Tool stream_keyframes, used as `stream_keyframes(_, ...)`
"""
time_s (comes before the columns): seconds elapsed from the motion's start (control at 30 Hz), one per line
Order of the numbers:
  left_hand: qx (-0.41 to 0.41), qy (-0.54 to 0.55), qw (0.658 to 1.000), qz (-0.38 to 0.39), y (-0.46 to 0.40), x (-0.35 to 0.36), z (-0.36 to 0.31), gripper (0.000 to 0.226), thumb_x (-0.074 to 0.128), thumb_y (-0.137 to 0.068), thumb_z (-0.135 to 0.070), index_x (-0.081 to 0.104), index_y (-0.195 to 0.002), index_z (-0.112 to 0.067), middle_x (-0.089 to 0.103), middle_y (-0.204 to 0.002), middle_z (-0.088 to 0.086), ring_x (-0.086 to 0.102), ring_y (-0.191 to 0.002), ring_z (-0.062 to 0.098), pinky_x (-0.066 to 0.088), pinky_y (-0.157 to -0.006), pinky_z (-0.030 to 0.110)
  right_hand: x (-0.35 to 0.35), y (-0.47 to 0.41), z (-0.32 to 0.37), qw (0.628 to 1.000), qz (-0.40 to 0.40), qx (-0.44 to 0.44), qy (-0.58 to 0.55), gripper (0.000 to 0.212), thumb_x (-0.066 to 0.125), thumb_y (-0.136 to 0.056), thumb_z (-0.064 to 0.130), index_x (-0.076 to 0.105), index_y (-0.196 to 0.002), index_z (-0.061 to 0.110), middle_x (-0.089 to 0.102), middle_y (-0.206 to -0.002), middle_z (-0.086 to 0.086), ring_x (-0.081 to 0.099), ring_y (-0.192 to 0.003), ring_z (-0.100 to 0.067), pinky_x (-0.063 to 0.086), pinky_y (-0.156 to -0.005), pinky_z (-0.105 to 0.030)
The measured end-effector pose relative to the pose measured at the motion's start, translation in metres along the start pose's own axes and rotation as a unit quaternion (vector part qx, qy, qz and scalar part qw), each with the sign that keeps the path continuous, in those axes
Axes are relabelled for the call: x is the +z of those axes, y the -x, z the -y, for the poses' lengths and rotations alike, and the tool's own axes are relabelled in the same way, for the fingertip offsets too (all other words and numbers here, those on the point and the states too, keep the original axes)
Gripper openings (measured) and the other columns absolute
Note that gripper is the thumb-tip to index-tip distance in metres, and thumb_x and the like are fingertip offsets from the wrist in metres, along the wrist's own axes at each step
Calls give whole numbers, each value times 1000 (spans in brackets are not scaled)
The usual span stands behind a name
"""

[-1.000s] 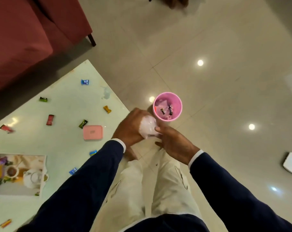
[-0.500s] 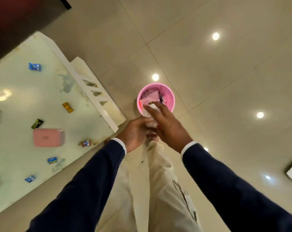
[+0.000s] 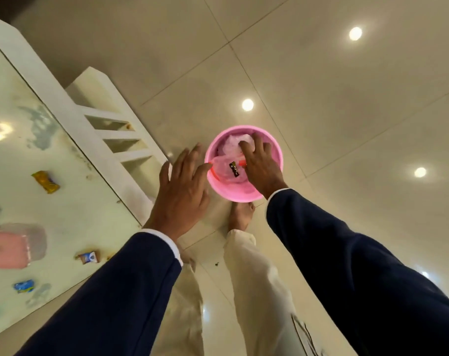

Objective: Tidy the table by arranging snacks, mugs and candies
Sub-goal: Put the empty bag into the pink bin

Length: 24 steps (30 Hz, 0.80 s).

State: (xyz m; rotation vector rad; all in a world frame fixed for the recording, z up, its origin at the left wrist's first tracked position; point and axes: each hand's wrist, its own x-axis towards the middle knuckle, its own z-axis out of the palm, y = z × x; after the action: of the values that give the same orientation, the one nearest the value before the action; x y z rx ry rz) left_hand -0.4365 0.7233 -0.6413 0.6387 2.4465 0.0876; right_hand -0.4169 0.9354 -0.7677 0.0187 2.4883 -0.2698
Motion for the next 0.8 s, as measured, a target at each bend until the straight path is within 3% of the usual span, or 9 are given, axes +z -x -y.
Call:
stream_keyframes(0.13,31,-72,997,2,-5,26,12,58,50,-88,-31,43,-144,-17,19,-167,14,20,-153,34,25,-115,63,24,-8,-1,997,67,25,18,81,59,-96,29,11,-159,15,15,-164,-20,30,-143,-45,45,-106,-58)
stream_keyframes(0.23,17,-78,997,23,4,26,5,62,51,-89,-33,40,-148,-17,15,-168,15,16,-154,35,21,-117,63,4,7,4,999,40,32,10,82,53,-97,38,7,-160,15,13,-166,-19,22,-150,-43,30,-116,-62)
stream_keyframes(0.33,-15,-61,998,30,24,7,-8,66,54,-89,-32,36,-151,-16,11,-168,15,12,-155,35,19,-118,64,-32,38,4,1000,25,4,10,92,59,-92,41,4,-161,13,8,-167,-21,15,-153,-42,22,-121,-59)
stream_keyframes(0.53,-43,-33,998,-6,87,-66,-25,77,57,-88,-31,28,-157,-15,5,-169,13,7,-156,35,14,-120,63,-123,110,18,992,38,-91,73,104,58,-89,61,0,-161,13,-1,-167,-21,10,-153,-43,19,-122,-59)
stream_keyframes(0.67,-107,-35,993,-24,147,-117,-23,83,50,-93,-44,11,-161,-18,-7,-170,11,-4,-156,34,7,-122,61,-195,160,65,987,-1,-144,69,97,58,-89,60,15,-160,10,14,-166,-20,21,-151,-42,26,-120,-58)
stream_keyframes(0.8,-167,-8,984,-68,217,-145,-17,86,52,-91,-50,12,-160,-17,-4,-170,11,-2,-156,35,8,-122,61,-240,208,117,977,-31,-194,80,91,52,-93,55,10,-160,8,9,-167,-18,15,-154,-39,24,-121,-57)
